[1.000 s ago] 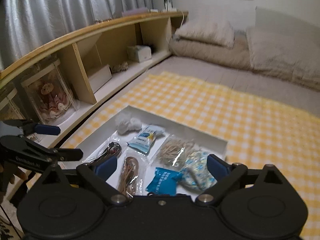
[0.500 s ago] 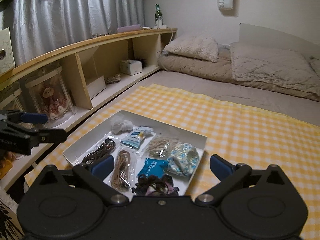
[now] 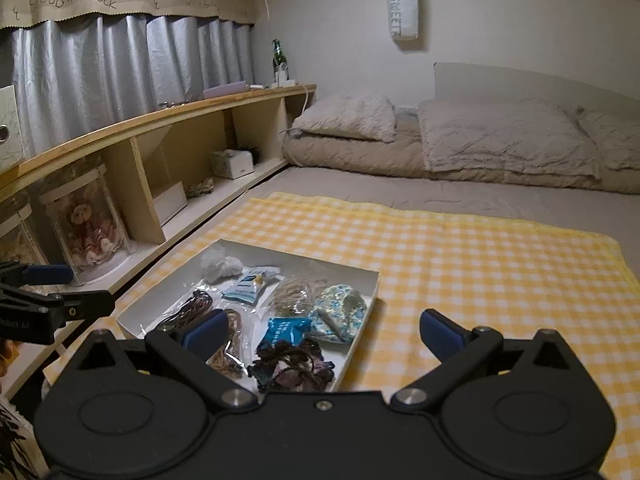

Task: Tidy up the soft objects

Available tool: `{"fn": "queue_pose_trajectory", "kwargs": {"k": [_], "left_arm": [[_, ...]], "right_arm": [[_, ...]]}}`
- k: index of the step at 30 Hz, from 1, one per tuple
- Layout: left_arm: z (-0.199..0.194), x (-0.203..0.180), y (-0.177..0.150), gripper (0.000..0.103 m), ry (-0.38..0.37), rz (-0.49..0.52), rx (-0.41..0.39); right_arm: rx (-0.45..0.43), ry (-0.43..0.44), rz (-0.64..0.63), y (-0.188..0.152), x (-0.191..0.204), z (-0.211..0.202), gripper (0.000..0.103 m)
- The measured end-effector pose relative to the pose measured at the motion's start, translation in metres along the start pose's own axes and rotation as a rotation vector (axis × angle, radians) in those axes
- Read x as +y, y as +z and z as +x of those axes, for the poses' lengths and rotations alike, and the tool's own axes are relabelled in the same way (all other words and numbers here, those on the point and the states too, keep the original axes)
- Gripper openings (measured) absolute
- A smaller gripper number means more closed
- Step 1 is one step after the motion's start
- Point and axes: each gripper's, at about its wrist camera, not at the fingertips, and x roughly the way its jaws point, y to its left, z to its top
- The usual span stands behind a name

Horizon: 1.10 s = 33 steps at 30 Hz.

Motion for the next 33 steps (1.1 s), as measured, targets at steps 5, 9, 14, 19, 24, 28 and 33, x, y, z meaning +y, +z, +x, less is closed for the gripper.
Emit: {"fn": "queue_pose_trajectory", "kwargs": {"k": [5,9,14,19,24,28,33], "left_arm": [[-0.002,-0.005,-0.005,0.103,-0.011,0.009,0.006],[-0.002,-0.008,-0.006,0.103,-0.015,0.018,0.007],[-0.003,-0.013,-0.008,0.103,-0.019,0.038,0.006],[-0.003,-0.016,-0.009,0.103,-0.023,0.051,0.007],[-0.003,-0.016,-0.009,0.103,-0.026,0.053,0.007],[-0.003,-0.016,-0.008,0.103,-0.025,0.053,0.007],[-0.002,-0.016,-0.008,0.103,-0.025,0.053,0.007]], "right_arm": [[-0.035,-0.040,-0.033,-0.010,0.004,-0.010,0.103],[-0.040,-0.051,-0.033,-0.016,0.003,-0.014,0.103],[-0.045,-0.054,-0.050,-0.022,0.003,-0.020,0.103],[-0.054,-0.053,-0.033,-0.024,0.001,-0.023,0.103],[-0.057,-0.058,-0.023,-0.023,0.000,-0.023,0.103],[-0.055,-0.059,-0.019,-0.022,-0.001,-0.022,0.103],[-0.055,-0.058,-0.019,-0.022,-0.001,-0.022,0.103]]}}
